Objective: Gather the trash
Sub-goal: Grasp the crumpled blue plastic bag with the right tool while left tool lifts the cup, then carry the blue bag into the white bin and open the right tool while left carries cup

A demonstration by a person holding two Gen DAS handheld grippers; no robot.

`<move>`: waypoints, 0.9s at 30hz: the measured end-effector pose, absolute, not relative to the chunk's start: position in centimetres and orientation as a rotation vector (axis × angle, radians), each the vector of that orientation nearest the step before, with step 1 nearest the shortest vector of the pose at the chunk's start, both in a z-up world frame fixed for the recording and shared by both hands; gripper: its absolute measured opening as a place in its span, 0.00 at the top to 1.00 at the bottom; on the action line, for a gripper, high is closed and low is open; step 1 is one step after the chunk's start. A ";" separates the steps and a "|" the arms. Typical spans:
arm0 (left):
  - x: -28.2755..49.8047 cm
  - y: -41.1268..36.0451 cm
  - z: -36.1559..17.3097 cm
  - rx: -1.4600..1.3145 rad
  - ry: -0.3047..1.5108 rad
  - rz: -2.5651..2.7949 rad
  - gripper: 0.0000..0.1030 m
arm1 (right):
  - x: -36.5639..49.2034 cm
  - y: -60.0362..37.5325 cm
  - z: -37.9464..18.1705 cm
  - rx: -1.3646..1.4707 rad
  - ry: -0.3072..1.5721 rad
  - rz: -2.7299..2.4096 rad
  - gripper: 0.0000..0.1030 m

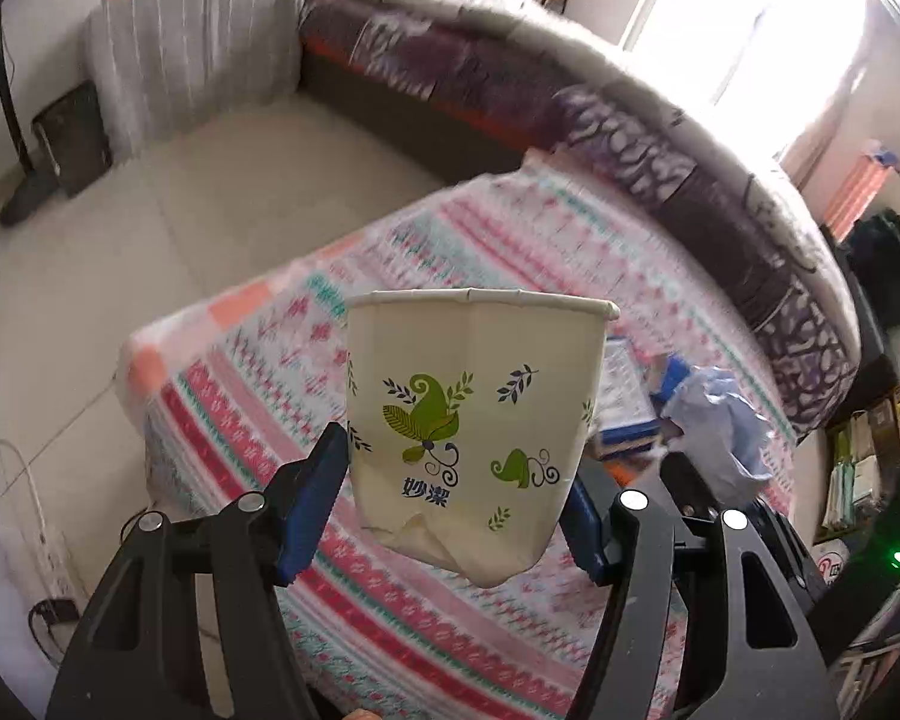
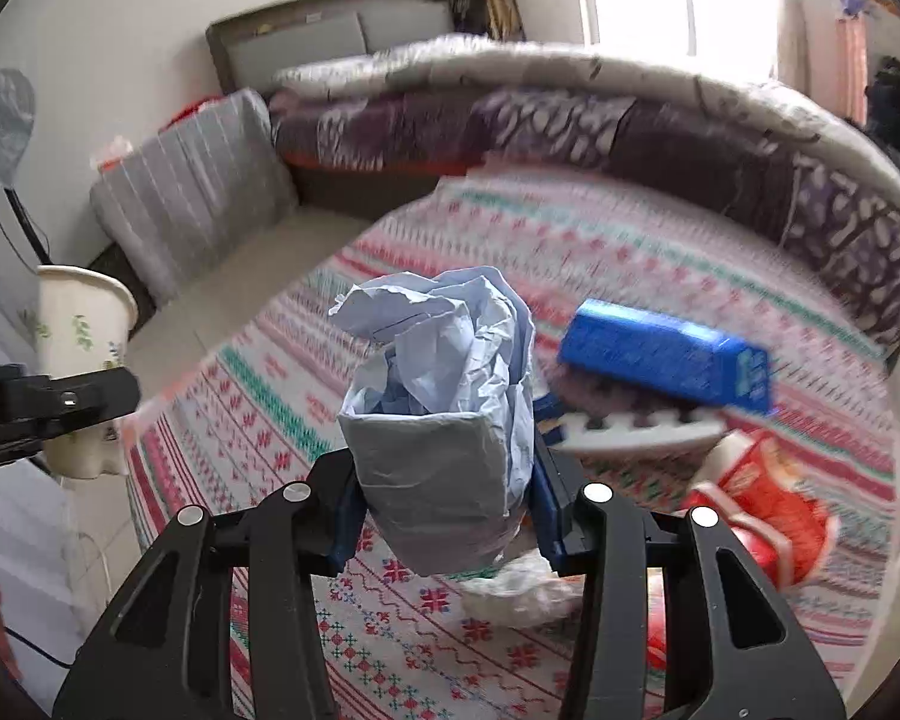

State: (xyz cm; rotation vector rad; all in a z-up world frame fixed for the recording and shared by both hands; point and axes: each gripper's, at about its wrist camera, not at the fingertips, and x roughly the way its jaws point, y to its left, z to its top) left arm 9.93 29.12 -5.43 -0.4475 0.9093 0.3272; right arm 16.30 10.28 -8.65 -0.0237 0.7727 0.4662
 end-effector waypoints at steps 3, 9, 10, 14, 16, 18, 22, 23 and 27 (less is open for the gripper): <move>10.2 27.3 -4.2 -0.438 0.862 0.298 0.38 | 15.7 8.3 -7.1 -0.013 0.745 0.439 0.58; 10.9 22.1 -2.5 -0.368 0.795 0.235 0.38 | 14.2 3.6 -4.9 -0.015 0.700 0.352 0.58; 10.8 21.2 -2.4 -0.360 0.788 0.222 0.38 | 14.0 2.8 -4.7 -0.015 0.698 0.334 0.58; 10.8 17.3 -1.5 -0.310 0.754 0.157 0.38 | 13.5 -0.6 -4.5 -0.002 0.705 0.262 0.57; 10.8 15.5 -1.1 -0.281 0.735 0.136 0.38 | 13.4 -2.8 -4.4 0.019 0.717 0.218 0.57; 10.7 13.8 -0.9 -0.257 0.722 0.109 0.38 | 13.4 -5.0 -4.4 0.039 0.727 0.174 0.57; 10.8 10.5 -1.2 -0.215 0.724 0.052 0.38 | 12.8 -8.9 -4.4 0.066 0.741 0.093 0.57; 10.8 9.5 -1.4 -0.203 0.727 0.038 0.37 | 12.6 -9.8 -4.5 0.073 0.747 0.078 0.57; 11.1 6.0 -2.2 -0.166 0.744 -0.022 0.37 | 12.0 -13.5 -4.8 0.091 0.775 0.000 0.57</move>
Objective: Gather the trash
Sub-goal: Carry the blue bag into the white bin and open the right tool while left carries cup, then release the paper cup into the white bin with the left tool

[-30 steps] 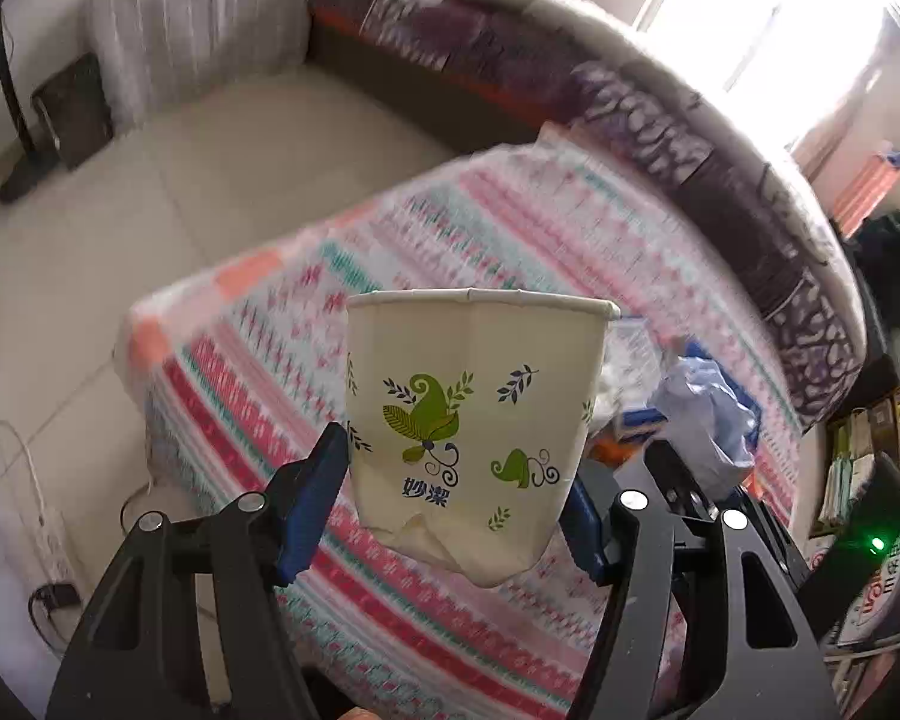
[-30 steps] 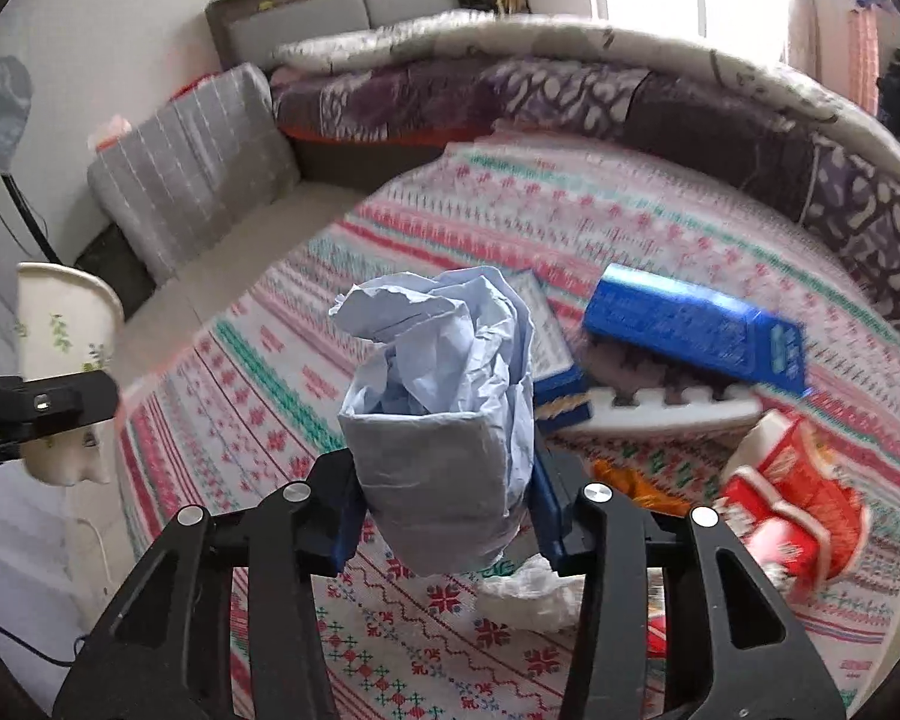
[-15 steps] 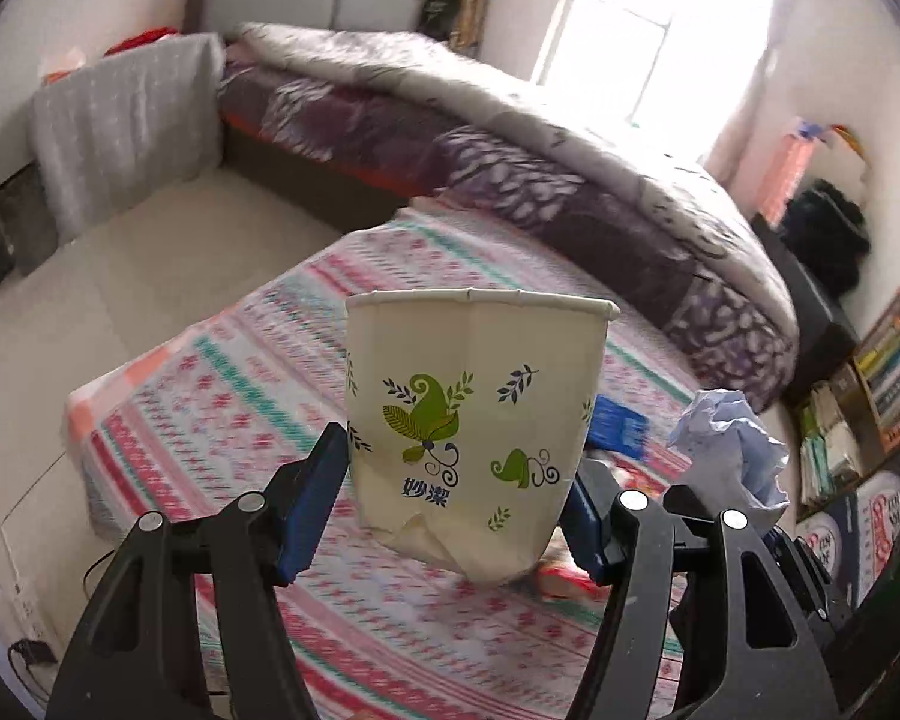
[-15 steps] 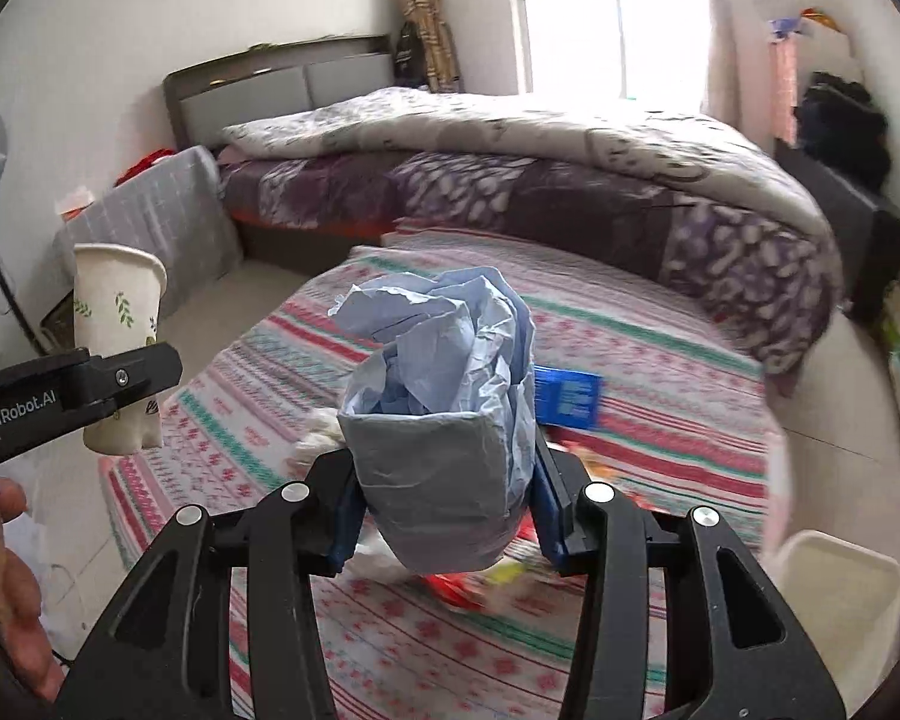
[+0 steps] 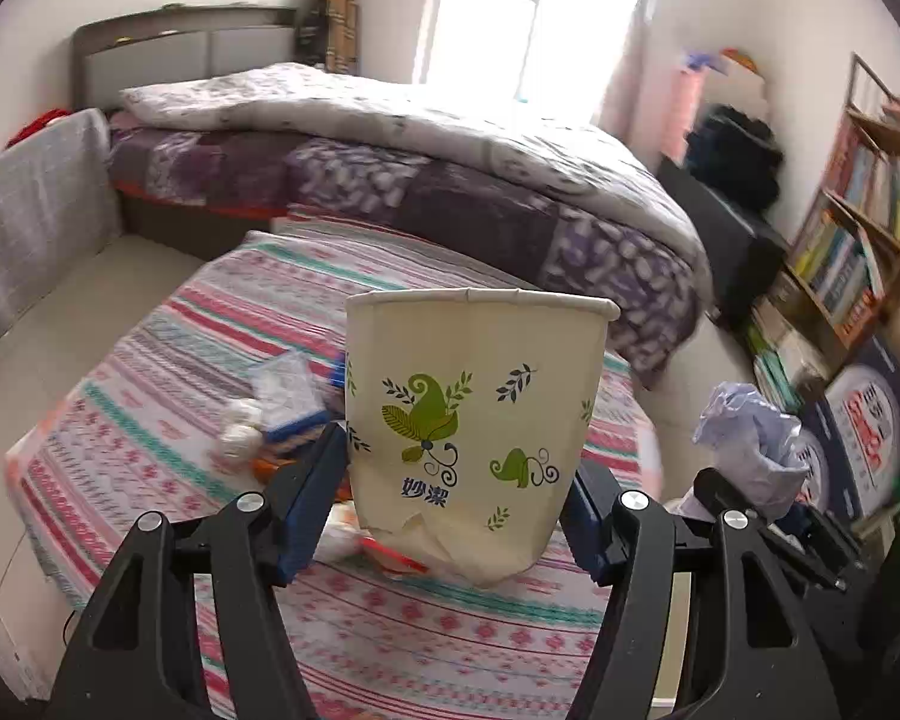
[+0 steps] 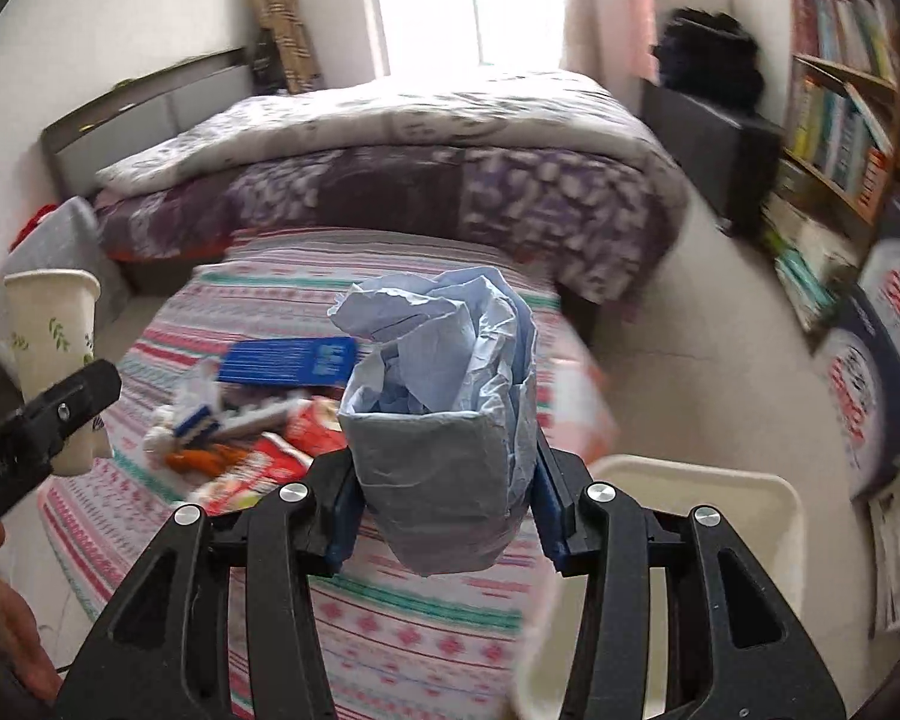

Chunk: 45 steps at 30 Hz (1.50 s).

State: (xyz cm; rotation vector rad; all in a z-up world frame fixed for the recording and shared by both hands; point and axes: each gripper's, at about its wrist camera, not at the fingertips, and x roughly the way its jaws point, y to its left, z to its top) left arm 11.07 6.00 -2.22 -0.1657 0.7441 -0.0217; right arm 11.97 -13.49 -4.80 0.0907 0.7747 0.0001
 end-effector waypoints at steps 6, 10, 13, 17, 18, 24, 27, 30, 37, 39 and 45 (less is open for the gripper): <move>10.9 1.3 -3.4 -0.121 0.765 -0.111 0.37 | 11.1 -18.9 -6.1 0.129 0.849 -0.115 0.56; 10.8 -1.9 -4.4 -0.090 0.790 -0.177 0.37 | 10.5 -22.1 -7.2 0.145 0.908 -0.196 0.52; 10.8 -4.0 -5.1 -0.065 0.807 -0.216 0.37 | 9.8 -24.4 -7.5 0.158 0.918 -0.268 0.34; 10.5 -6.5 -6.0 -0.041 0.828 -0.268 0.37 | 8.8 -26.4 -7.1 0.154 0.888 -0.322 0.24; 10.5 -7.1 -6.2 -0.035 0.834 -0.281 0.37 | 8.5 -26.8 -7.0 0.152 0.879 -0.339 0.21; 10.2 -10.0 -7.4 -0.012 0.865 -0.340 0.37 | 7.5 -29.9 -6.5 0.160 0.858 -0.411 0.17; 10.1 -11.4 -8.0 -0.010 0.885 -0.380 0.35 | 7.1 -31.5 -6.5 0.180 0.858 -0.440 0.15; 9.9 -12.9 -8.5 -0.014 0.909 -0.434 0.34 | 6.7 -32.9 -6.5 0.207 0.857 -0.463 0.14; 9.6 -14.5 -8.8 0.015 0.922 -0.476 0.18 | 6.5 -34.3 -6.4 0.291 0.863 -0.463 0.12; 10.0 -13.8 -8.7 0.019 0.928 -0.452 0.17 | 6.8 -34.0 -6.3 0.294 0.864 -0.448 0.11; 11.9 -10.5 -8.8 0.059 0.954 -0.328 0.15 | 7.8 -31.4 -6.1 0.267 0.873 -0.382 0.09</move>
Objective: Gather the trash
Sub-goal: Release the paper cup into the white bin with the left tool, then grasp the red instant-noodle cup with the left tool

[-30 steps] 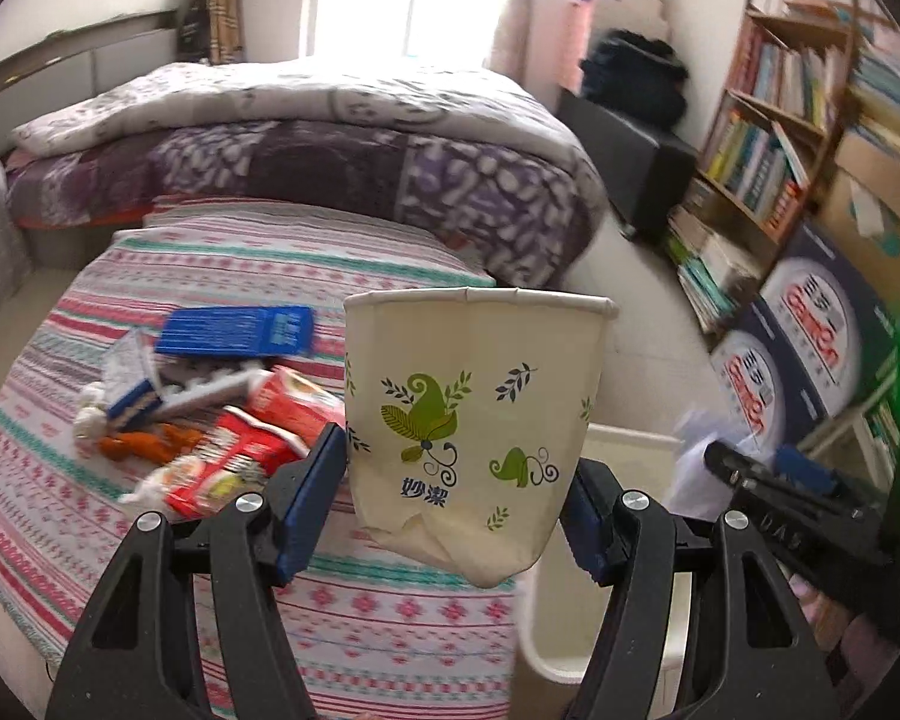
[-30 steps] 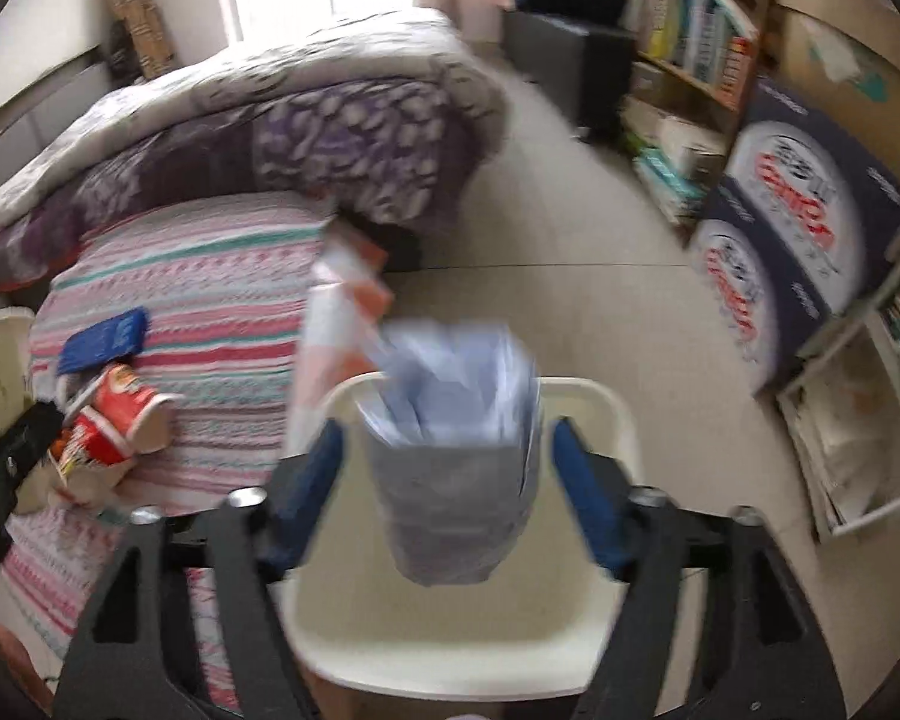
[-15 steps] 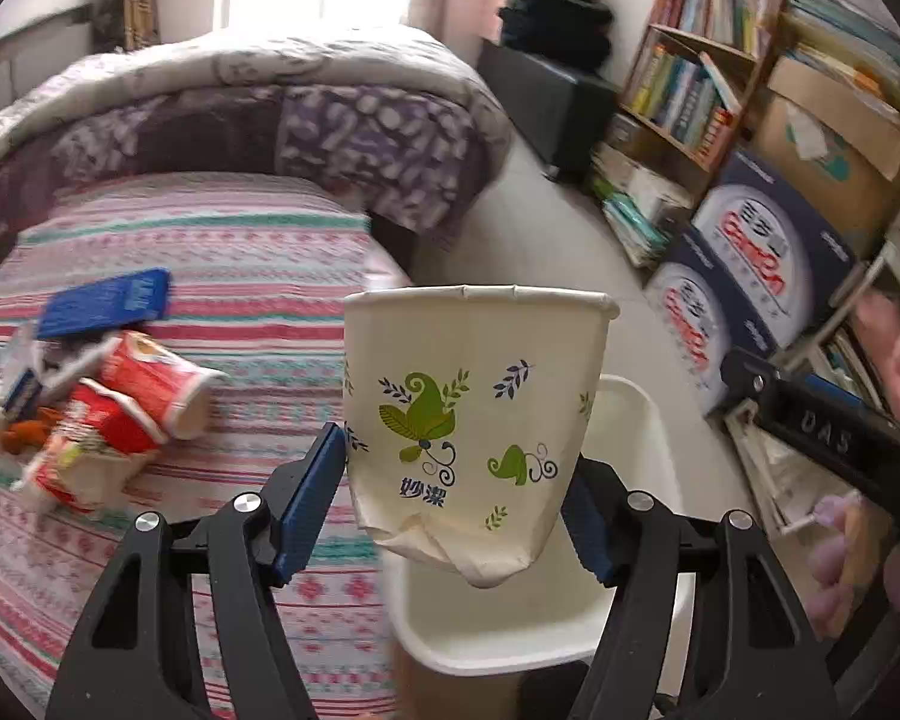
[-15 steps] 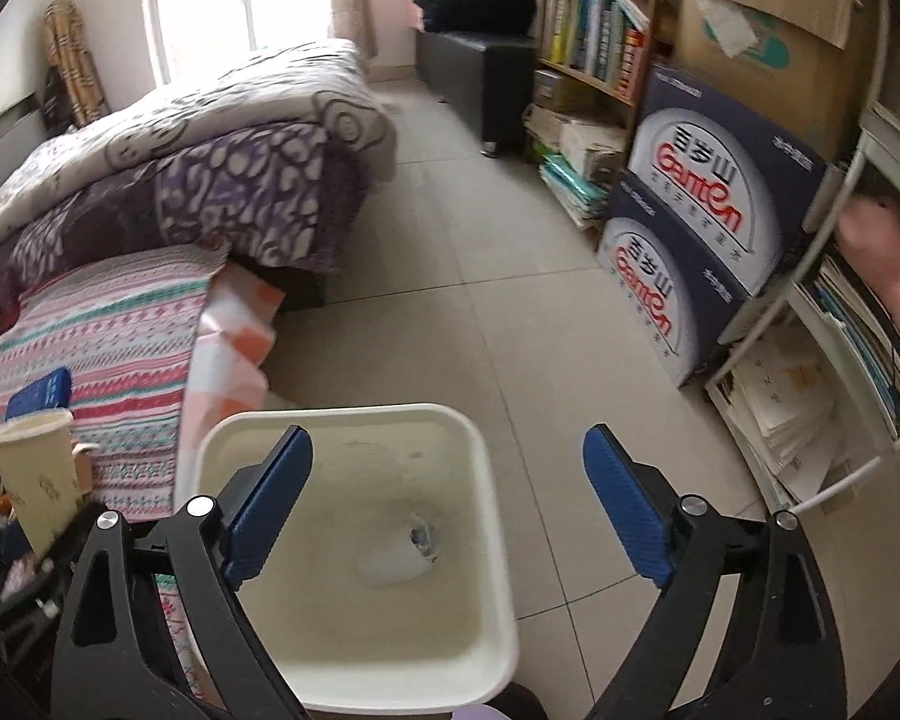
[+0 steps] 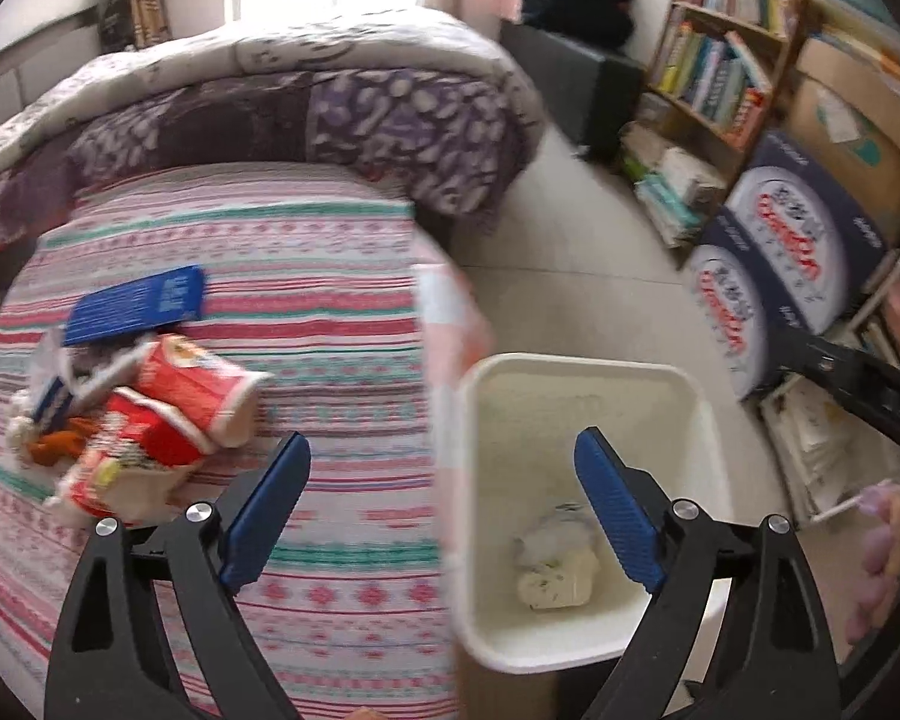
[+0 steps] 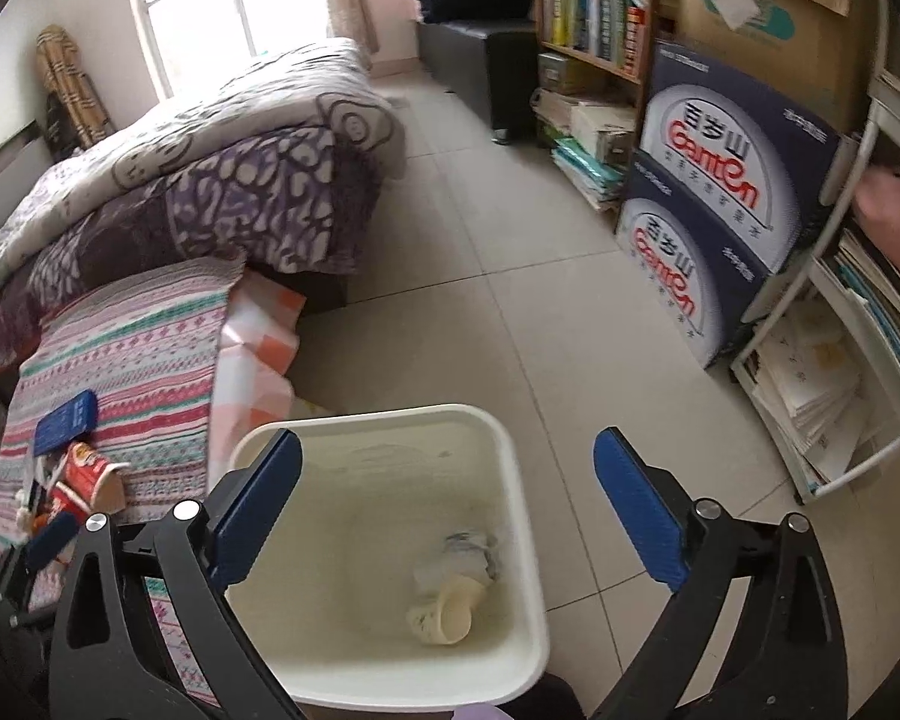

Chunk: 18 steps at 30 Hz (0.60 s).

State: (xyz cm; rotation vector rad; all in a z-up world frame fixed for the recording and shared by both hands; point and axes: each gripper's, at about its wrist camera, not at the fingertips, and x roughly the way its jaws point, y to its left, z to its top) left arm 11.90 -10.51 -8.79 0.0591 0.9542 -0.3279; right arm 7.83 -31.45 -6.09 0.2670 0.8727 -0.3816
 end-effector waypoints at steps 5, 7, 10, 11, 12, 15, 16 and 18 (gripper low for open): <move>13.5 -7.2 -9.5 0.127 0.979 -0.214 0.15 | 9.0 -29.1 -6.2 0.246 0.892 -0.325 0.08; 14.1 -5.8 -9.9 0.155 0.994 -0.169 0.15 | 9.5 -28.1 -6.4 0.237 0.900 -0.303 0.08; 15.2 -3.6 -10.8 0.177 1.029 -0.111 0.15 | 10.3 -26.6 -6.6 0.221 0.912 -0.273 0.07; 15.5 -2.8 -11.0 0.179 1.040 -0.094 0.15 | 10.4 -26.3 -6.6 0.218 0.915 -0.267 0.07; 15.8 -2.1 -11.3 0.179 1.050 -0.082 0.15 | 10.7 -25.7 -6.7 0.211 0.920 -0.258 0.07; 16.6 -0.2 -12.0 0.184 1.083 -0.052 0.15 | 11.3 -24.4 -7.0 0.198 0.933 -0.236 0.07; 16.9 0.4 -12.4 0.196 1.094 -0.037 0.15 | 11.6 -23.9 -7.1 0.193 0.936 -0.227 0.07; 17.3 1.2 -13.2 0.230 1.107 -0.014 0.15 | 12.2 -22.8 -7.3 0.181 0.941 -0.210 0.07</move>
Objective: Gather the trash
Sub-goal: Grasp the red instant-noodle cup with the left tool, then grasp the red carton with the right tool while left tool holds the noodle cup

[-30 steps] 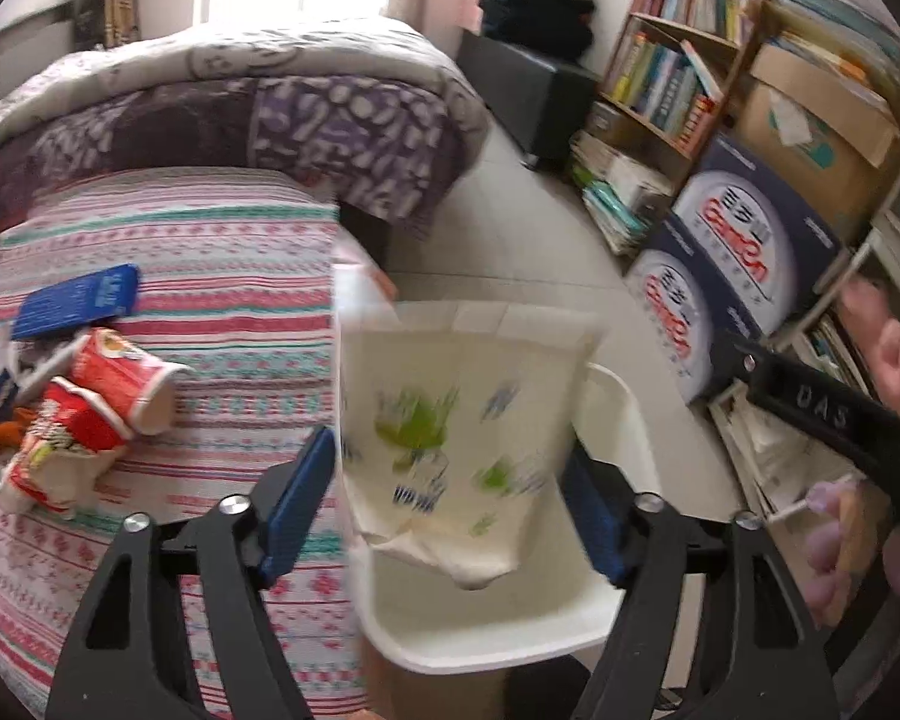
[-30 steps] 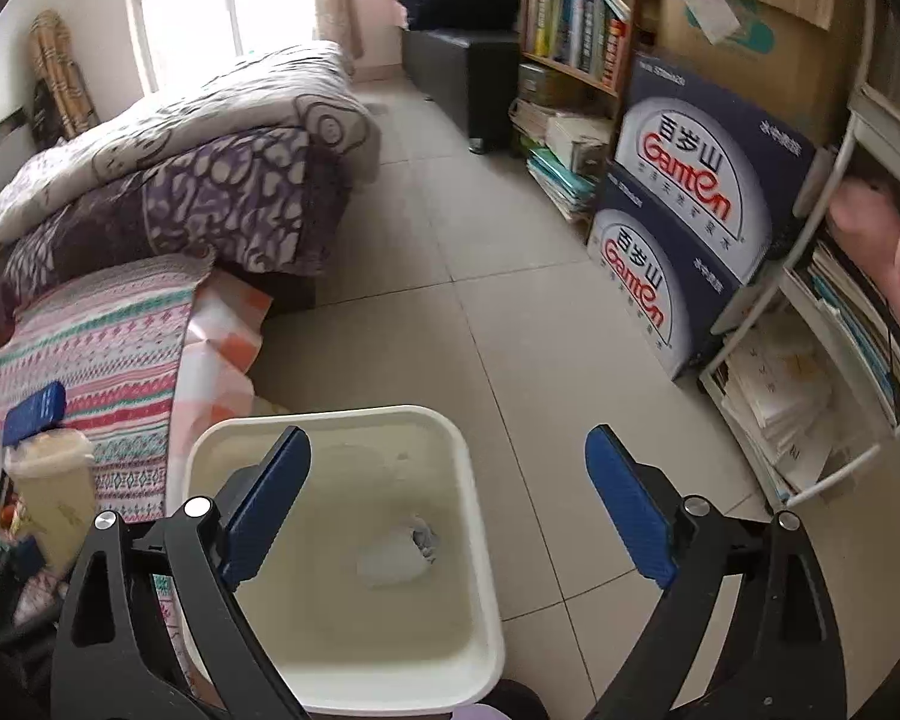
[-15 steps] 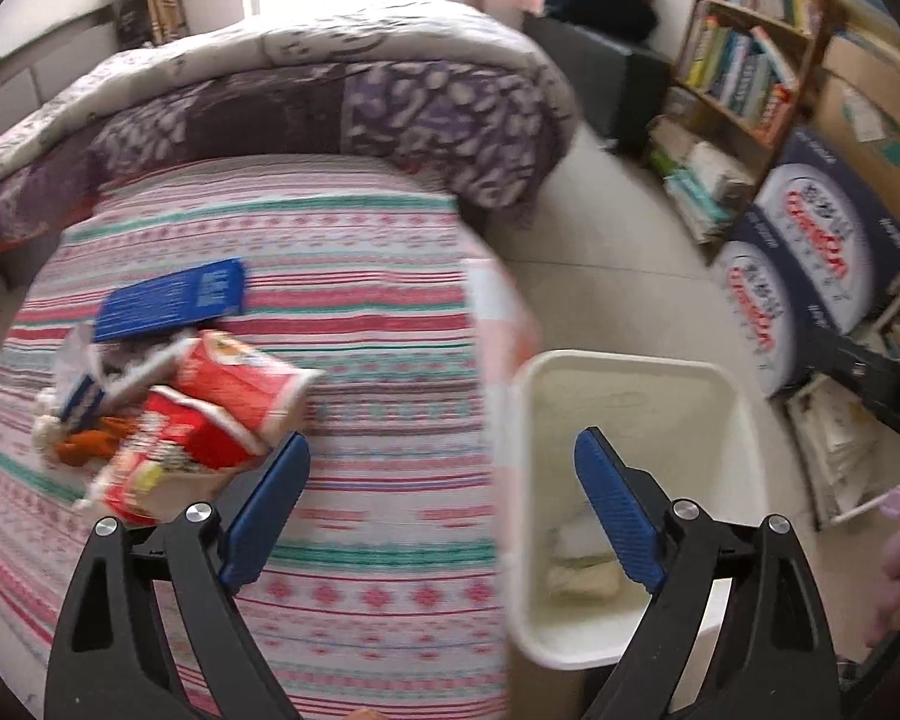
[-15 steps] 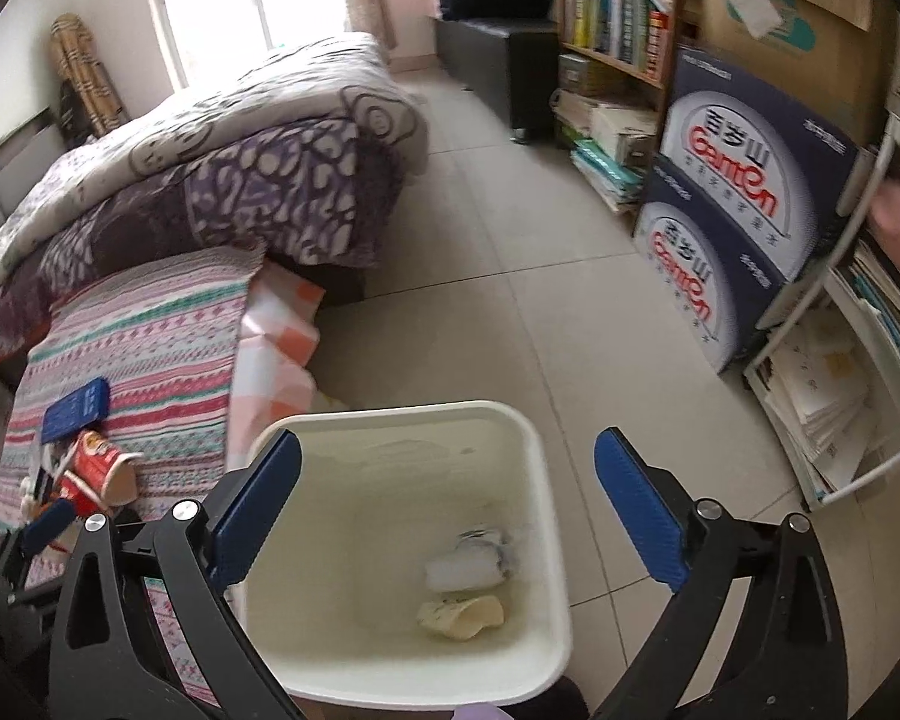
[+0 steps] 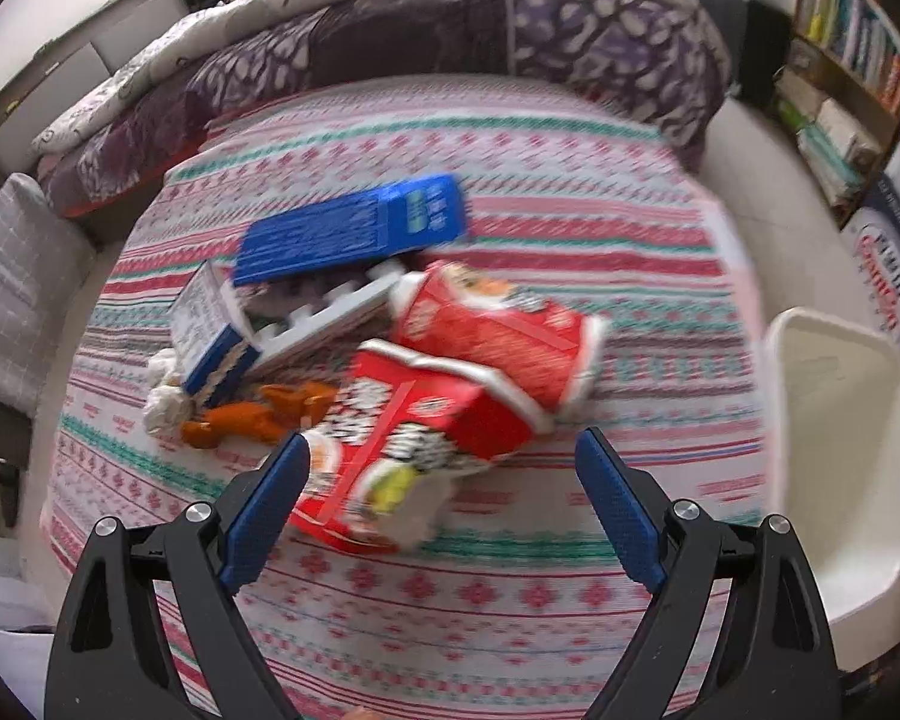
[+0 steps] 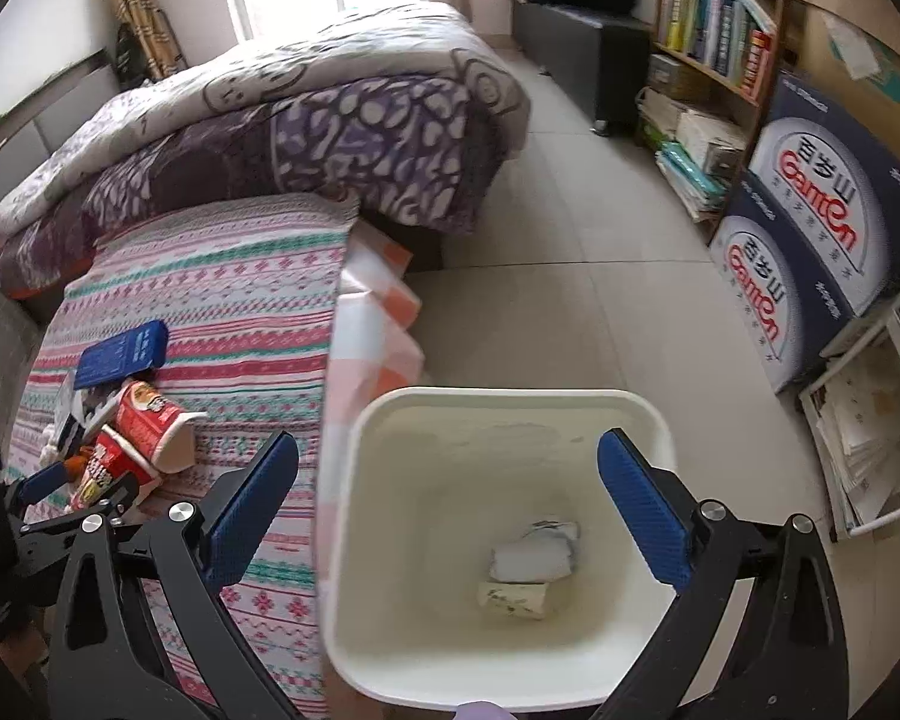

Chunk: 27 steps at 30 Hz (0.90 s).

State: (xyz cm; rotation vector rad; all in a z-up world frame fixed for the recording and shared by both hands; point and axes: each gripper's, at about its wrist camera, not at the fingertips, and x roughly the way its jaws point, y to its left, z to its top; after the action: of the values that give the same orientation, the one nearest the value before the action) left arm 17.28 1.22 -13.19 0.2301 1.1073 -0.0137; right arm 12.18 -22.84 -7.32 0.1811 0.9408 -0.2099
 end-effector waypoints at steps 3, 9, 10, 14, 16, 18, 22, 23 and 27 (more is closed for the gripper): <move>17.6 2.1 -14.5 0.286 1.130 -0.002 0.15 | 13.1 -21.1 -7.7 0.152 0.949 -0.173 0.07; 17.8 4.0 -15.4 0.268 1.153 -0.021 0.45 | 14.4 -17.4 -8.6 0.083 0.969 -0.105 0.07; 17.7 4.2 -15.3 0.269 1.144 -0.026 0.48 | 14.7 -16.9 -8.8 0.073 0.972 -0.092 0.07; 17.6 5.1 -14.6 0.203 1.133 -0.071 0.54 | 15.2 -15.4 -9.3 0.063 0.985 -0.059 0.07; 17.5 5.5 -14.2 0.183 1.124 -0.080 0.55 | 15.6 -14.7 -9.4 0.066 0.989 -0.043 0.07; 17.3 6.0 -13.6 0.148 1.120 -0.096 0.55 | 15.8 -14.1 -9.6 0.067 0.989 -0.033 0.07; 16.9 7.3 -11.9 0.085 1.092 -0.110 0.56 | 16.4 -12.5 -9.7 0.057 0.978 -0.004 0.07; 16.7 7.6 -11.5 0.079 1.082 -0.103 0.56 | 16.5 -12.1 -9.8 0.049 0.973 0.004 0.07; 16.1 9.6 -9.9 0.025 1.044 -0.077 0.56 | 17.0 -9.6 -10.0 -0.017 0.954 0.049 0.07</move>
State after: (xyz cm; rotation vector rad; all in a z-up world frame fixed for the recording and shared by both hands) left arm 16.15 9.64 -9.89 0.0247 1.0437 -0.0770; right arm 17.03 -9.58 -10.03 -0.0174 0.9543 0.0492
